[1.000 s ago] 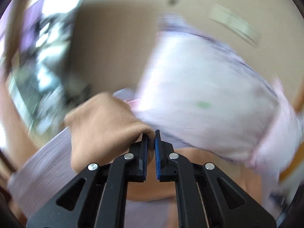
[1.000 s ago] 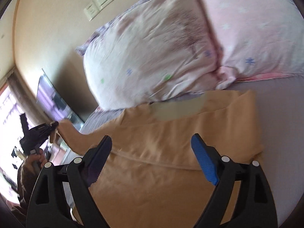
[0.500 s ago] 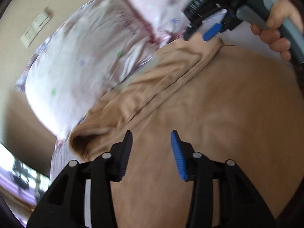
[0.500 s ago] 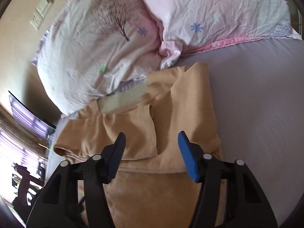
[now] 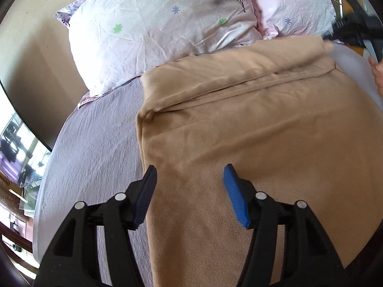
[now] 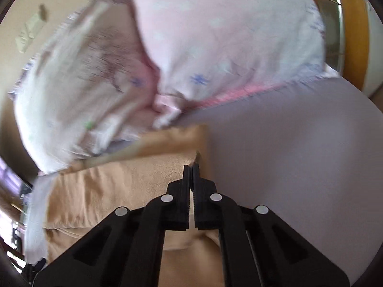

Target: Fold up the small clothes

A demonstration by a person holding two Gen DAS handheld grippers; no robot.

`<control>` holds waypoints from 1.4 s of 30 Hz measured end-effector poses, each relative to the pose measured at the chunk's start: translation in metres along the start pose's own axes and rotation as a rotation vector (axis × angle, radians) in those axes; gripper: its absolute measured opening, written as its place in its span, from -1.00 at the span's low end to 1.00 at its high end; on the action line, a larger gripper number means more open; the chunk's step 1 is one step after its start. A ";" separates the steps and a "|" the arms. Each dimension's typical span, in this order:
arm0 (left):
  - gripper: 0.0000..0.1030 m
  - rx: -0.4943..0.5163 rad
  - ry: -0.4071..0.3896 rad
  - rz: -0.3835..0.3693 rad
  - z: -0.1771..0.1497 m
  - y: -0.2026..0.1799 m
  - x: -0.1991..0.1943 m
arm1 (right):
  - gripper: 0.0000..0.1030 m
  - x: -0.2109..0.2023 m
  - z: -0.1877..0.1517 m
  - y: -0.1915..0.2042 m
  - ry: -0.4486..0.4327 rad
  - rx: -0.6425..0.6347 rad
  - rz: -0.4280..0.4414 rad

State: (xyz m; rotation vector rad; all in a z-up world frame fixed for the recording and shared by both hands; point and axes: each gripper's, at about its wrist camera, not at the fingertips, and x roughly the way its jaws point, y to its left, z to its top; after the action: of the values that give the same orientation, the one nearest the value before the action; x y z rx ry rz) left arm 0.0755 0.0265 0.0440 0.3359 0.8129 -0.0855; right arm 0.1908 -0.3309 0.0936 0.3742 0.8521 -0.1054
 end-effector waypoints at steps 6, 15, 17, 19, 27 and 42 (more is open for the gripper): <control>0.22 -0.208 -0.077 -0.284 -0.036 0.045 -0.047 | 0.79 -0.080 -0.054 -0.031 -0.084 -0.026 0.294; 0.43 -0.486 -0.103 -0.646 -0.163 0.108 -0.091 | 0.79 -0.155 -0.181 -0.099 0.094 -0.160 0.551; 0.43 -0.493 -0.097 -0.688 -0.174 0.107 -0.093 | 0.81 -0.150 -0.194 -0.118 0.126 -0.103 0.592; 0.44 -0.460 -0.094 -0.718 -0.178 0.100 -0.094 | 0.81 -0.147 -0.202 -0.127 0.153 -0.059 0.653; 0.13 -0.470 0.001 -0.751 -0.170 0.067 -0.042 | 0.80 -0.105 -0.231 -0.123 0.292 -0.039 0.683; -0.91 -0.567 -0.253 -0.886 -0.024 0.119 -0.072 | -0.85 -0.157 -0.058 -0.058 -0.158 -0.127 0.918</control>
State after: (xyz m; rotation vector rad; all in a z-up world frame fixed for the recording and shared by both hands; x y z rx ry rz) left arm 0.0335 0.1425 0.1116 -0.5803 0.6487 -0.6962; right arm 0.0325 -0.3727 0.1604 0.5960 0.4646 0.7569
